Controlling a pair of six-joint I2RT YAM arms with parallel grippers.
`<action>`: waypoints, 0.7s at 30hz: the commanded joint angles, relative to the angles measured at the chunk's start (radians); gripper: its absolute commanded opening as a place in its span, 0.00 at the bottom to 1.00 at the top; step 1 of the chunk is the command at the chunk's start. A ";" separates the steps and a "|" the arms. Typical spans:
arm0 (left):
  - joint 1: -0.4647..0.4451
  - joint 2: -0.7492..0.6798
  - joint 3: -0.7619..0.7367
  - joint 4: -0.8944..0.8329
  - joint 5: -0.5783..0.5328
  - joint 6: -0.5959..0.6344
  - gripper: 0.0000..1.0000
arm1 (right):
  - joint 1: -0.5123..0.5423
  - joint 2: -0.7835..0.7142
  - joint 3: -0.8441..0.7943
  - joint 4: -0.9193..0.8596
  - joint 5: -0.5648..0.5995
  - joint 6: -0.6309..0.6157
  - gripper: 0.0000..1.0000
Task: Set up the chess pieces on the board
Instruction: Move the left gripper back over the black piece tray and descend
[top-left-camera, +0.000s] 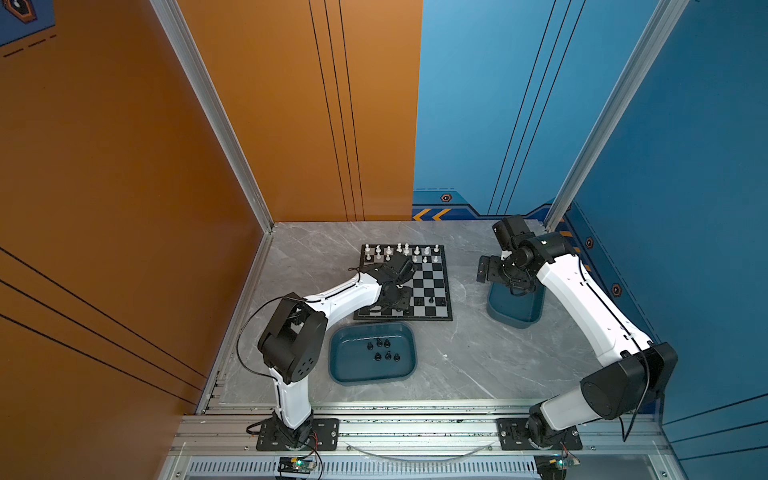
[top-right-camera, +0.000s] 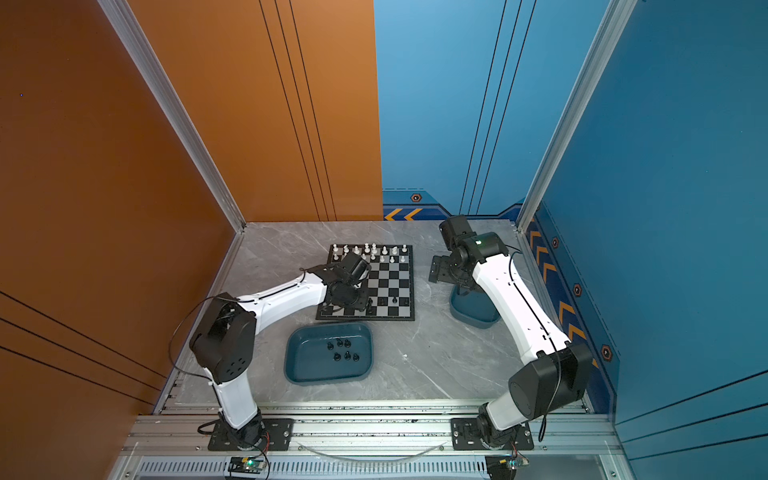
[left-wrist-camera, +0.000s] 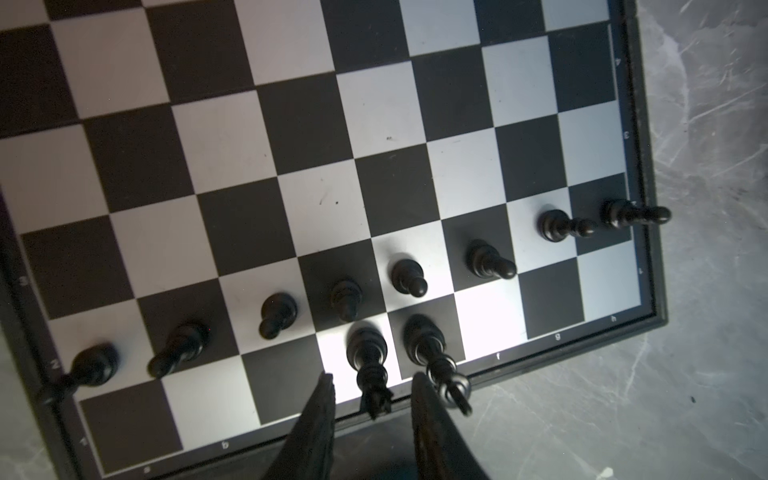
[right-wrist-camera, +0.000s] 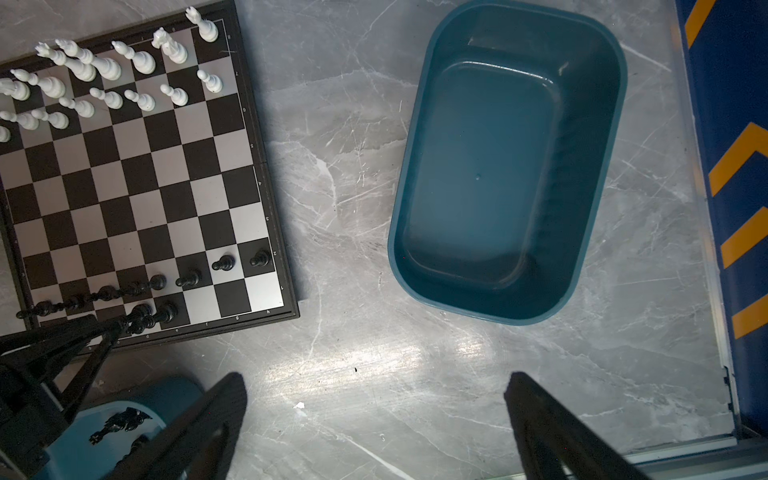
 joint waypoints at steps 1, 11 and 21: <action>0.012 -0.069 0.005 -0.037 -0.034 -0.008 0.33 | -0.008 -0.003 0.024 -0.010 -0.003 -0.012 1.00; 0.022 -0.249 -0.064 -0.110 -0.131 -0.052 0.33 | 0.007 -0.009 0.027 0.013 -0.026 -0.022 1.00; 0.002 -0.555 -0.399 -0.160 -0.209 -0.222 0.33 | 0.063 0.007 0.023 0.031 -0.055 -0.036 1.00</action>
